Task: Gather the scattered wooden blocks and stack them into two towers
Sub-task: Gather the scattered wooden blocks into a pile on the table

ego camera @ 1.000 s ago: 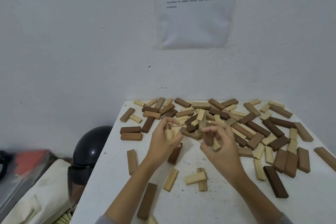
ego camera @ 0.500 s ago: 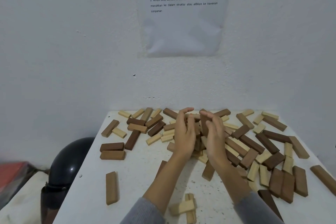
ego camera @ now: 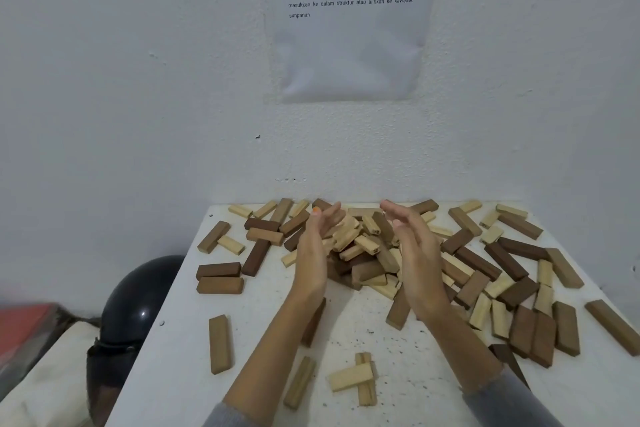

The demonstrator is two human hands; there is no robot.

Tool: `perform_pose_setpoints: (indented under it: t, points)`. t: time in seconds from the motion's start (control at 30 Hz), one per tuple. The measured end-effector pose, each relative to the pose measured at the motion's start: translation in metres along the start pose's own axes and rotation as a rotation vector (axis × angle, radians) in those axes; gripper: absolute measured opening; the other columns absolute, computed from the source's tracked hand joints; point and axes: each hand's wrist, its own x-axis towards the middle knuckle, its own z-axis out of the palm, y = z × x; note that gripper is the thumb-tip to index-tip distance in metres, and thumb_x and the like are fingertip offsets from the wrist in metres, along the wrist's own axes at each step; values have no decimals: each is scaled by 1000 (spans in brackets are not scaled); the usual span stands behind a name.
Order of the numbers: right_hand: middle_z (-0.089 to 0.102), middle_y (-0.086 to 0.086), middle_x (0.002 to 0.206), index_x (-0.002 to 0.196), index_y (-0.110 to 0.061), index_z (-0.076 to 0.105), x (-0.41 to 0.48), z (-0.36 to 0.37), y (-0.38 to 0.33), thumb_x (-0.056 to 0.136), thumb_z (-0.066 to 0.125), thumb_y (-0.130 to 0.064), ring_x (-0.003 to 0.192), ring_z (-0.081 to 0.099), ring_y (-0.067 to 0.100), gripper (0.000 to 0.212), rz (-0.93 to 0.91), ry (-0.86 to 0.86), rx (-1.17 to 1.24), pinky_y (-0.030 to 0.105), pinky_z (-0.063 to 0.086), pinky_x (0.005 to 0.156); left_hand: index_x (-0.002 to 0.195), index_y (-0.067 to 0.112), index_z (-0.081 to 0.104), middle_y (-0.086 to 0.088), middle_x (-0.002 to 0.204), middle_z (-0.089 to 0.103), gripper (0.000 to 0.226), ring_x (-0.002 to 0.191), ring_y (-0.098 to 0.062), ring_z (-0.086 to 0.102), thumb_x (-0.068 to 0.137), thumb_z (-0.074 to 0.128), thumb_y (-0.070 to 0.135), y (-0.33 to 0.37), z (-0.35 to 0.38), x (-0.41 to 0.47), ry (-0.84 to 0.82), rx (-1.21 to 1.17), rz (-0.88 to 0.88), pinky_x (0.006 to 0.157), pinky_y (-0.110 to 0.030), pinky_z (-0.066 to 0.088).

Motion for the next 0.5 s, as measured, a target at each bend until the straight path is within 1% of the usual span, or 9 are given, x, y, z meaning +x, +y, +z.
perform_pose_setpoints:
  t: [0.07, 0.13, 0.2, 0.27, 0.3, 0.33, 0.37, 0.43, 0.5]
  points:
    - [63, -16, 116, 114, -22, 66, -15, -2, -9, 93, 47, -15, 113, 55, -2, 29, -54, -50, -48, 11, 42, 93, 125, 22, 63, 6, 120, 68, 43, 117, -3, 57, 105, 27, 36, 0, -16, -14, -4, 82, 32, 95, -19, 38]
    - [65, -14, 112, 109, -24, 67, -31, -3, -14, 88, 50, -15, 110, 57, -1, 28, -64, -119, -88, 11, 43, 91, 122, 24, 64, 8, 118, 69, 33, 114, 0, 58, 104, 38, 29, -3, -32, -31, -24, 181, 60, 97, -17, 41]
    - [65, -13, 108, 103, -26, 67, -47, -5, -16, 89, 54, -3, 106, 58, 0, 30, -42, -208, -158, 14, 44, 89, 119, 28, 65, 16, 118, 66, 25, 112, 6, 55, 99, 50, 22, -6, -47, -48, -55, 330, 98, 98, -15, 41]
    - [62, -18, 107, 101, -30, 66, -62, -6, -14, 88, 57, 2, 103, 54, -7, 36, -12, -289, -297, 12, 41, 86, 113, 40, 63, 30, 117, 61, 26, 115, 11, 48, 91, 55, 31, -10, -59, -65, -94, 521, 158, 103, -15, 35]
    - [57, -23, 108, 102, -33, 64, -70, -7, -13, 87, 59, 0, 103, 50, -8, 37, -9, -328, -384, 13, 40, 85, 114, 43, 60, 33, 120, 57, 30, 118, 12, 43, 86, 53, 36, -12, -64, -72, -129, 609, 166, 105, -16, 33]
    - [52, -26, 111, 104, -36, 61, -77, -8, -12, 87, 60, -4, 104, 47, -9, 37, -11, -386, -472, 16, 39, 85, 120, 43, 56, 31, 128, 52, 38, 124, 8, 38, 82, 51, 40, -14, -69, -79, -180, 706, 151, 108, -20, 30]
    - [47, -27, 114, 110, -38, 58, -84, -10, -10, 87, 60, -8, 107, 43, -8, 37, -16, -463, -559, 18, 39, 88, 128, 42, 50, 22, 139, 45, 49, 131, 2, 32, 79, 50, 44, -16, -73, -84, -249, 815, 118, 112, -27, 28]
    - [40, -19, 121, 124, -35, 51, -98, -12, -8, 87, 59, -20, 116, 36, -1, 41, -47, -622, -754, 22, 40, 92, 143, 39, 36, 8, 154, 28, 71, 141, -9, 20, 74, 49, 49, -21, -79, -91, -391, 1022, 28, 115, -34, 21]
    - [35, -13, 126, 135, -34, 42, -110, -12, -4, 87, 58, -32, 120, 31, 5, 50, -75, -702, -906, 22, 40, 94, 149, 36, 27, 3, 159, 19, 81, 144, -12, 14, 74, 53, 50, -25, -82, -98, -452, 1115, -8, 116, -34, 17]
